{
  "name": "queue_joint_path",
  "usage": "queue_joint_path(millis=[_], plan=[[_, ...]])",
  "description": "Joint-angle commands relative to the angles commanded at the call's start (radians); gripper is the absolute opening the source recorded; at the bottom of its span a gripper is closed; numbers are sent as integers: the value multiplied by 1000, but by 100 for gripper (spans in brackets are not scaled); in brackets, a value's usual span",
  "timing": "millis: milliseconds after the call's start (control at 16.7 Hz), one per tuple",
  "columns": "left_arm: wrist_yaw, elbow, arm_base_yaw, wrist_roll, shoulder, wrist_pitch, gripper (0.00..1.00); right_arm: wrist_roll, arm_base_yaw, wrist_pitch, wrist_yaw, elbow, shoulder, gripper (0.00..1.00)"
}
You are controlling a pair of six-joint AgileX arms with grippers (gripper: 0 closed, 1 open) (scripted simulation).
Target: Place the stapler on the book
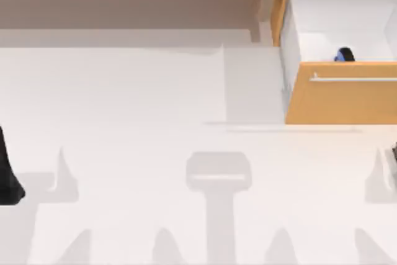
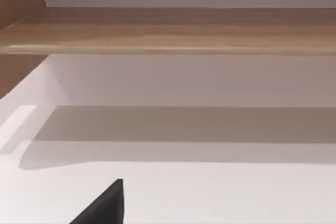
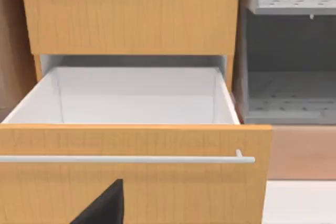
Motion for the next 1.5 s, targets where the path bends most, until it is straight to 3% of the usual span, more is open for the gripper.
queue_joint_path(millis=[300,540,1500], plan=[[0,0,0,0,0,0,100,0,4,-40,0,60,61,100],[0,0,0,0,0,0,100,1,18,-176,-2,280,288,100],[0,0,0,0,0,0,100,-9,112,-1042,-1,1826,2013,100]])
